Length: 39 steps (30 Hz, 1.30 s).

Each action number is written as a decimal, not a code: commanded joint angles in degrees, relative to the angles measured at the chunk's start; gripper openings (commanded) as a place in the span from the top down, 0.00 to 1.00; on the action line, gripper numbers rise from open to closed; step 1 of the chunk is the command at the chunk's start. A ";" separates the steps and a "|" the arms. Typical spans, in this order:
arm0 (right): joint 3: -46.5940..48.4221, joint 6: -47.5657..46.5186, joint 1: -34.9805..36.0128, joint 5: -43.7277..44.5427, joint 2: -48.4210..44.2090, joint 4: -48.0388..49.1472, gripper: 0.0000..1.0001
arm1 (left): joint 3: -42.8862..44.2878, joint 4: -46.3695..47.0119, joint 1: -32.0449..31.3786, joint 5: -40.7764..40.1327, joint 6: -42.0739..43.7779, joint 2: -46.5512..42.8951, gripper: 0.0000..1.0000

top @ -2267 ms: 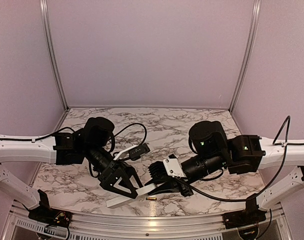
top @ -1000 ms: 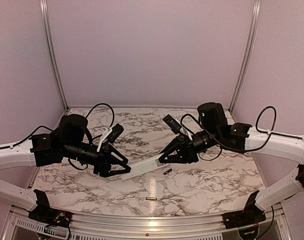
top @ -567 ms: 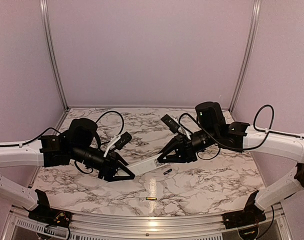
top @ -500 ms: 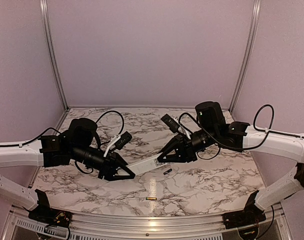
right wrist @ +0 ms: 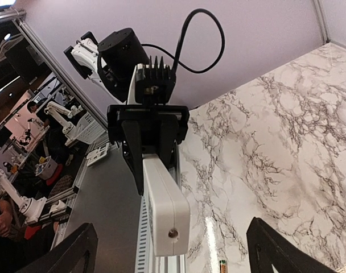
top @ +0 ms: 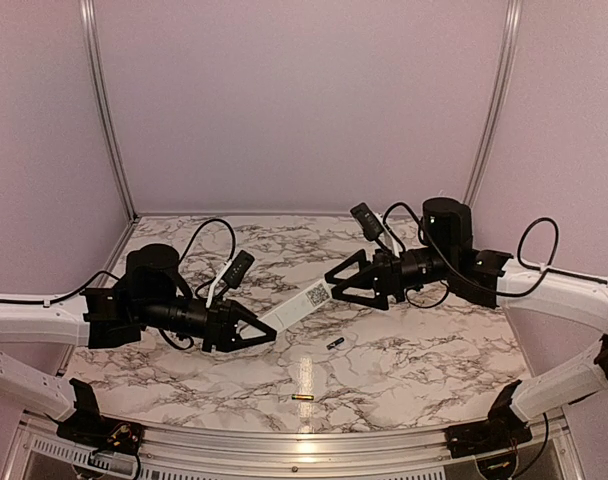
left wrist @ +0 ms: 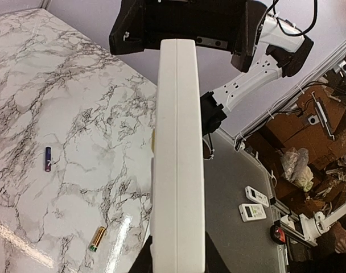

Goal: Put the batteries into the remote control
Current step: Pass from the right arm to the left, then pass from the left arm to the right

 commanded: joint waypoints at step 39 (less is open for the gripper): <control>-5.28 27.70 2.31 10.76 7.28 33.41 0.75 | -1.34 29.77 0.31 -6.41 -16.60 9.47 0.91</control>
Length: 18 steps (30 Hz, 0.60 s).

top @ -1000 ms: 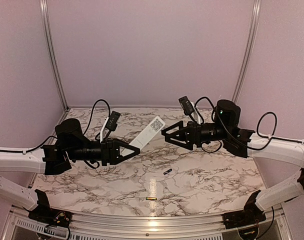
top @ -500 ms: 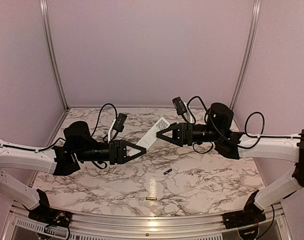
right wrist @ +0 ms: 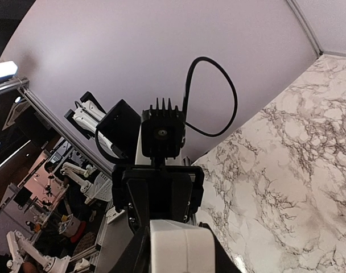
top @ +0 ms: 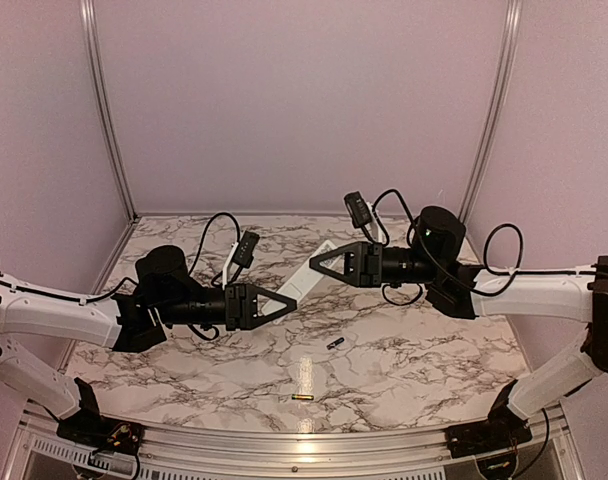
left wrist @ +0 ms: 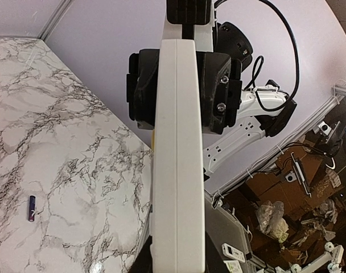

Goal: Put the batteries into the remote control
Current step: Pass from the left arm to the right

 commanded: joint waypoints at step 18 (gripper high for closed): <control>-1.08 2.42 -2.13 0.84 0.77 -0.91 1.00 | 4.69 -12.19 2.94 -4.41 0.45 2.69 0.50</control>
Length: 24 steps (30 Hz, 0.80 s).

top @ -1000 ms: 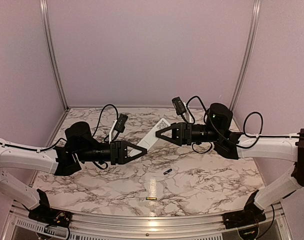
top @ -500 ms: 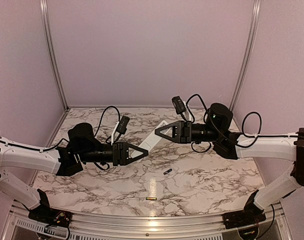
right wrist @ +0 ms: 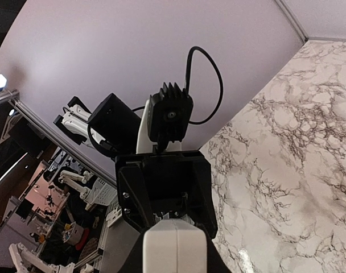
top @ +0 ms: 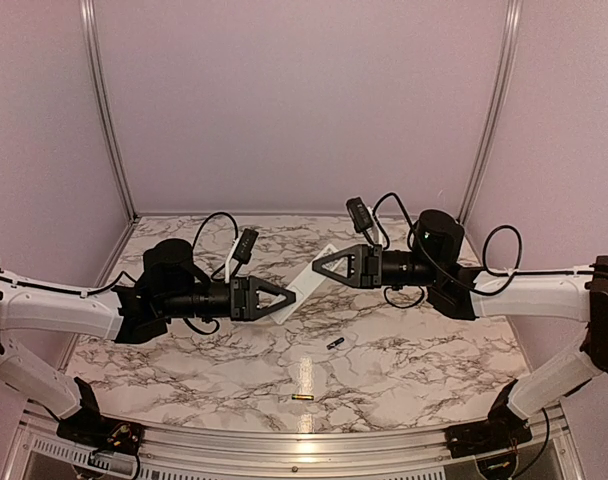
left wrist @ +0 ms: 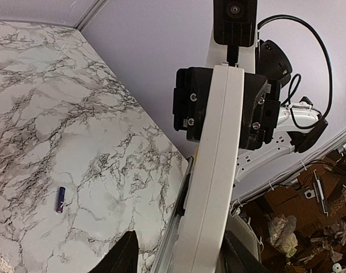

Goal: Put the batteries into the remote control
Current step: Pass from the left arm to the right, then remove the battery cover from the remote control.

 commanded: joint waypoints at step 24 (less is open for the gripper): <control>-1.35 2.80 -3.85 -0.47 -3.38 2.95 1.00 | 0.27 -10.36 2.10 -3.88 0.96 2.49 0.67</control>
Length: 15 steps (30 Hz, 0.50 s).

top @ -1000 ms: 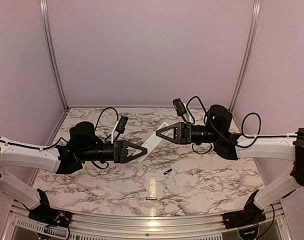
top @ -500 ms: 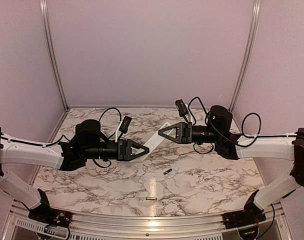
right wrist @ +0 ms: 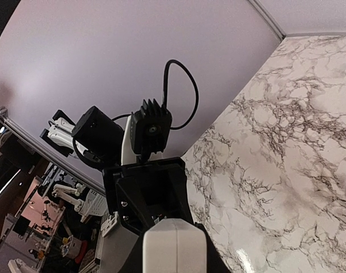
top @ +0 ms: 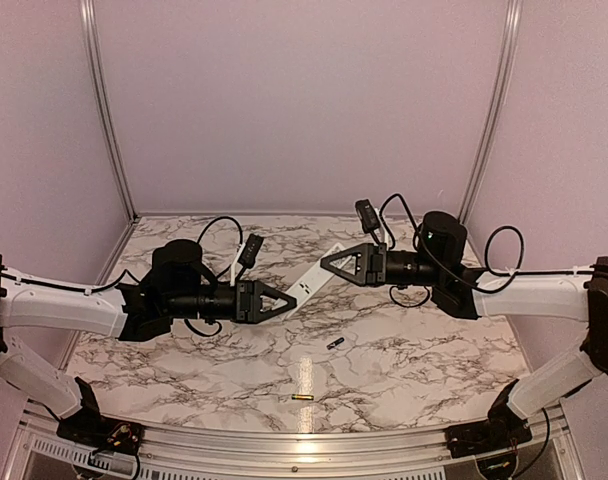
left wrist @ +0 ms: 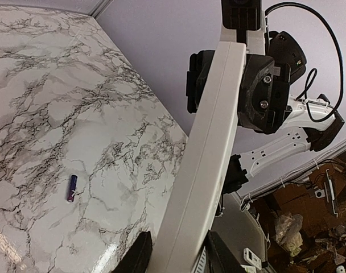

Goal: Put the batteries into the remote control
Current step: Remove the battery cover from the remote control.

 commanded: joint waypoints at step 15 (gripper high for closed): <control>-0.63 0.64 -1.78 0.28 -4.11 1.56 1.00 | -0.06 -7.07 1.90 -2.23 -0.88 2.56 0.58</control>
